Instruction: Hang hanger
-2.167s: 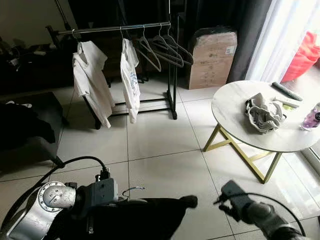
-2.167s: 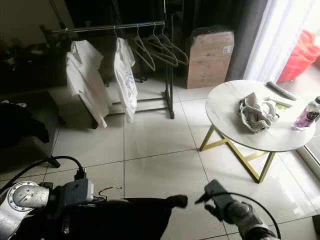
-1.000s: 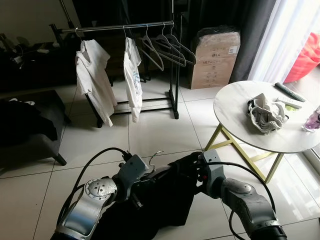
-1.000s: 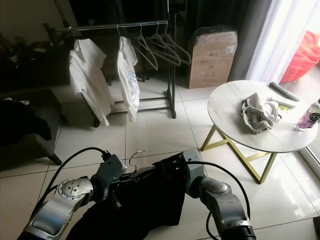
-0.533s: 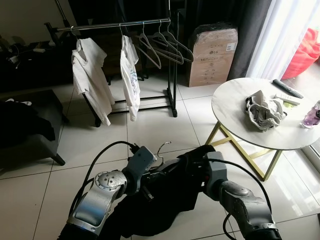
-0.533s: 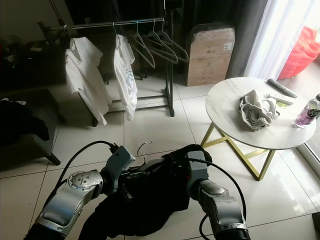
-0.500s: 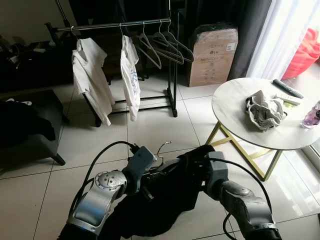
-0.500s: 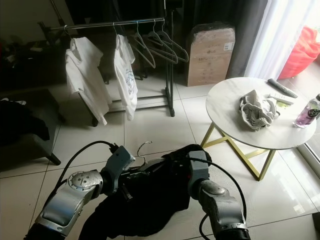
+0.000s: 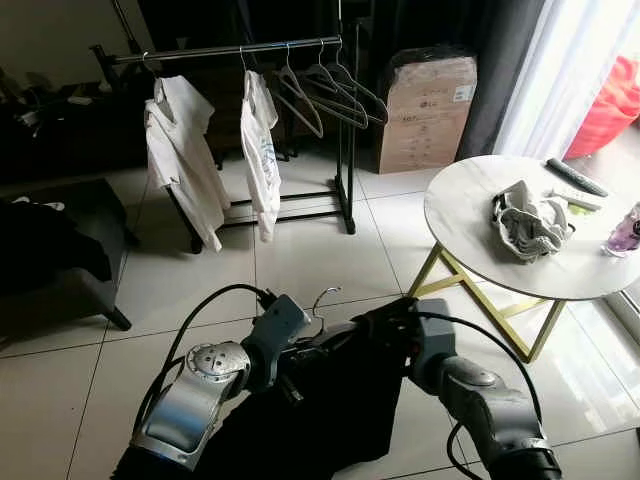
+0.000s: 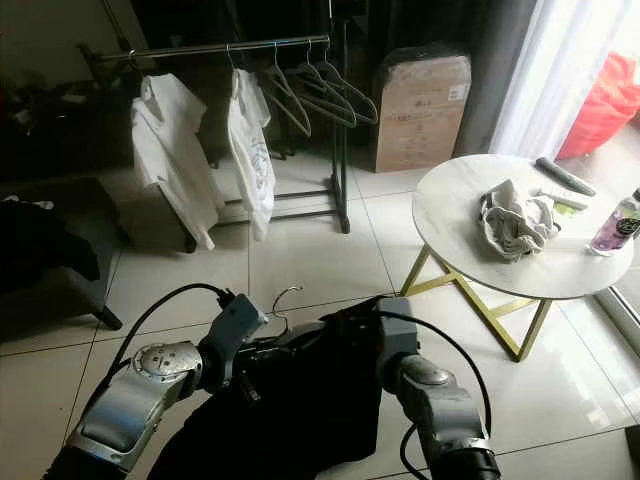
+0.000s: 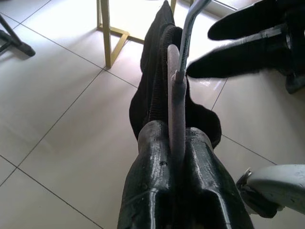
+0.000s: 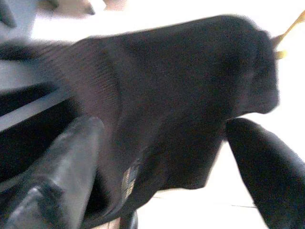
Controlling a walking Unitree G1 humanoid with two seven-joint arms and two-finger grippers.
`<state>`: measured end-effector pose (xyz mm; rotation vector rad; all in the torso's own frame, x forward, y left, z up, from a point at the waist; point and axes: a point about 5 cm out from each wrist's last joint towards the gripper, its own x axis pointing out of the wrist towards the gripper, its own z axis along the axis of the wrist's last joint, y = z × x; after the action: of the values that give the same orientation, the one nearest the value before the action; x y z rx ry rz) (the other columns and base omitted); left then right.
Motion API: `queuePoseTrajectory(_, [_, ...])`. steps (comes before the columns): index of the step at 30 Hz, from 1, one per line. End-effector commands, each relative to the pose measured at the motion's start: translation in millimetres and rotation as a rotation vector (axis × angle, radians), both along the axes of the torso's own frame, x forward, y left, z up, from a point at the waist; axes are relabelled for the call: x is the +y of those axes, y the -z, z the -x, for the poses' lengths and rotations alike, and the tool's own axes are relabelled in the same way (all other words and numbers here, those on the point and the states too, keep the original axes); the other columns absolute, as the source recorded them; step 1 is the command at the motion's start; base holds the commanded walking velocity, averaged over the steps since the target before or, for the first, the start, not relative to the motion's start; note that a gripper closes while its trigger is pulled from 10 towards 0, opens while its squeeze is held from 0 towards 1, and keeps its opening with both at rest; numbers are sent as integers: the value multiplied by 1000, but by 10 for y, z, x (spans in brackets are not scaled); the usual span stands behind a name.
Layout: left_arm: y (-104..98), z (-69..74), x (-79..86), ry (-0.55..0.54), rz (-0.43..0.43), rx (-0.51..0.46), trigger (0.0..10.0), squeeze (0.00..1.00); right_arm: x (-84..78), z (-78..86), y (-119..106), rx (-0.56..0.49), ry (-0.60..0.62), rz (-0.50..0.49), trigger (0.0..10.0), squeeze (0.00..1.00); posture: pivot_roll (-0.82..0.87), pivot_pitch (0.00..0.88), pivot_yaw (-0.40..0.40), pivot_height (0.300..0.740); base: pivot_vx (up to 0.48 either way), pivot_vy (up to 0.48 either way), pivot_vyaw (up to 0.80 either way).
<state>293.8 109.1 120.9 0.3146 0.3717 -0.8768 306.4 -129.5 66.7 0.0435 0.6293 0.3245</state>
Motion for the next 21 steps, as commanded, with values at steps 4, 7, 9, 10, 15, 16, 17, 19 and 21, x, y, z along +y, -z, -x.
queuePoseTrajectory(4, [-105, 6, -65, 30, 19, -31, 10000, 0, 54, 119, 11, 28, -153, 11, 10000, 0, 8, 123, 55, 740, 0, 0, 0])
queuePoseTrajectory(7, [-108, 13, -92, 38, 30, -26, 10000, 0, 80, 124, -5, 27, -174, 3, 10000, 0, 8, 118, 54, 740, 0, 0, 0])
queuePoseTrajectory(9, [-108, 18, -104, 44, 32, -25, 10000, 0, 88, 122, -7, 27, -182, -1, 10000, 0, 9, 117, 54, 740, 0, 0, 0])
queuePoseTrajectory(10, [-110, 22, -110, 49, 31, -25, 10000, 0, 95, 103, -10, 21, -174, -2, 10000, 0, 10, 117, 55, 740, 0, 0, 0])
queuePoseTrajectory(15, [-112, 26, -112, 55, 30, -21, 10000, 0, 110, 35, -22, 2, -118, -26, 10000, 0, 14, 120, 56, 740, 0, 0, 0])
queuePoseTrajectory(16, [-112, 28, -114, 55, 30, -21, 10000, 0, 114, 20, -18, 1, -98, -31, 10000, 0, 15, 120, 56, 740, 0, 0, 0])
queuePoseTrajectory(17, [-112, 28, -114, 55, 30, -21, 10000, 0, 114, 20, -18, 1, -98, -31, 10000, 0, 15, 120, 56, 740, 0, 0, 0])
queuePoseTrajectory(19, [-114, 32, -115, 54, 31, -19, 10000, 0, 71, -28, 22, -8, -39, 17, 10000, 0, 22, 119, 56, 740, 0, 0, 0])
queuePoseTrajectory(21, [-113, 34, -115, 53, 31, -18, 10000, 0, 54, -37, 32, -12, -31, 43, 10000, 0, 22, 119, 56, 740, 0, 0, 0])
